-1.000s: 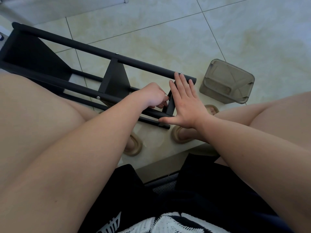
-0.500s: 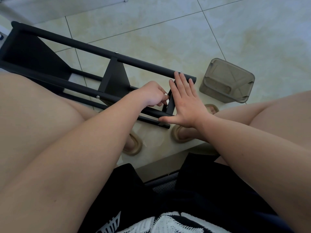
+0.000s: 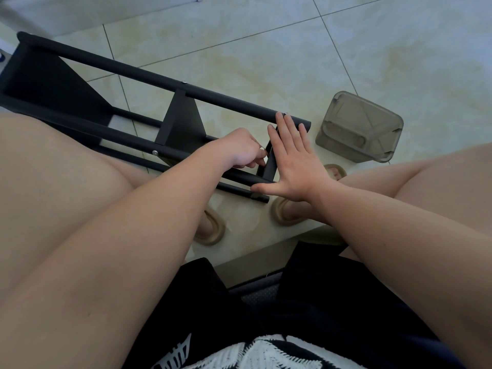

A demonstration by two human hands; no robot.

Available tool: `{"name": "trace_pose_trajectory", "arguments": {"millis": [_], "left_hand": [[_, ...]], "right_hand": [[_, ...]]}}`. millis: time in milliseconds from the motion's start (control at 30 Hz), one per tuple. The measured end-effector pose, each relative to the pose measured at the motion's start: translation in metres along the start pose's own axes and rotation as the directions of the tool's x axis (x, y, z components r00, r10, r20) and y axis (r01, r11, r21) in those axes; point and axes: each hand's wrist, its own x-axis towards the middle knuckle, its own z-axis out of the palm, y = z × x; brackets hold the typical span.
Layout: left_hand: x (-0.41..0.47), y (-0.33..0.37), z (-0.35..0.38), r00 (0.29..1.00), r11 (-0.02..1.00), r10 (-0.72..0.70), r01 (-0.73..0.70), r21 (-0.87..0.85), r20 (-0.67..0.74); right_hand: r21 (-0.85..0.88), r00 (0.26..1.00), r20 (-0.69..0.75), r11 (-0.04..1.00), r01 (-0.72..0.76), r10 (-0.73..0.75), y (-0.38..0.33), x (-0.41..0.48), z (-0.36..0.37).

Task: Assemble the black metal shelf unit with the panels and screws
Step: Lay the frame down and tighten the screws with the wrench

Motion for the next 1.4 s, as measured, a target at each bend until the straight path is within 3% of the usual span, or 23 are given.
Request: {"name": "trace_pose_trajectory", "arguments": {"millis": [300,833,1400], "left_hand": [[-0.008,0.007,-0.005,0.995,0.999,-0.03,0.027,0.035,0.091],[-0.011,0.012,0.001,0.993,0.995,-0.097,0.096,0.033,0.064],[-0.018,0.01,-0.008,0.987,0.976,0.006,-0.041,0.212,0.159]], "right_hand": [[-0.009,1.0,0.007,1.0,0.001,-0.001,0.0,0.0,0.0],[0.007,1.0,-0.004,1.0,0.0,0.0,0.0,0.0,0.0],[0.01,1.0,-0.006,1.0,0.002,-0.002,0.0,0.0,0.002]]}}
